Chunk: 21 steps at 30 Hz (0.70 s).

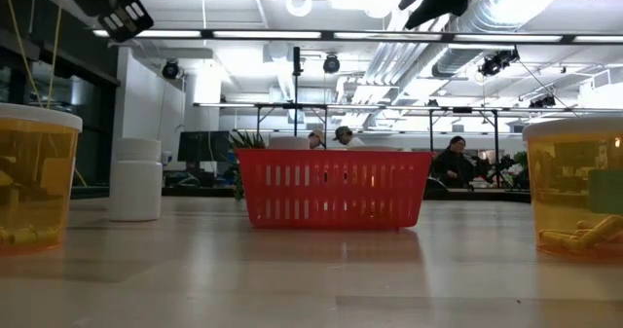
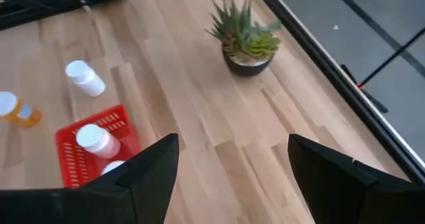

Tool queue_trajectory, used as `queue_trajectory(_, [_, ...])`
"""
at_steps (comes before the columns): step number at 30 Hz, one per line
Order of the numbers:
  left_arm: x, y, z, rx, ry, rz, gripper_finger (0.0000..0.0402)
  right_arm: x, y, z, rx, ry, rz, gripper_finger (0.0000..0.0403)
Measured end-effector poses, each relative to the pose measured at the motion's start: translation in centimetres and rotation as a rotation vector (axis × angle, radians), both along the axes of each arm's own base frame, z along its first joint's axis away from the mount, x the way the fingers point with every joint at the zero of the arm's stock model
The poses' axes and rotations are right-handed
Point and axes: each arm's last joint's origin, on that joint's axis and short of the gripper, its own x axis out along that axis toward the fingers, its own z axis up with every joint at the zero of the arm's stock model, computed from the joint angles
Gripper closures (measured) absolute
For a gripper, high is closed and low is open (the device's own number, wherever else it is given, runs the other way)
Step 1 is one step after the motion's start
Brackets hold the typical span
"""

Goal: Pick and place pill bottles into a basket
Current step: Put the orange pill bottle into the red bin

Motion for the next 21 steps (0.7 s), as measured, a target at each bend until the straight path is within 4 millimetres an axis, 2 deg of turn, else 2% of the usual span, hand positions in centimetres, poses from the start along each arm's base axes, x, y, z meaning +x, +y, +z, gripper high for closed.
queue_trajectory(6, [1.5,-2.2,-0.8,-0.037,0.054,-0.090,0.0286,-0.5,-0.1,0.3,-0.014,-0.013,-0.024,0.0130])
queue_trajectory(13, [3.7,-5.0,-1.4,-0.023,0.010,-0.111,0.0286,-0.5,-0.1,0.3,-0.021,-0.003,-0.028,0.0130])
queue_trajectory(21, [5.9,-7.3,-4.7,0.064,0.142,-0.148,0.0286,-0.5,-0.1,0.2,-0.034,0.004,-0.011,0.0130])
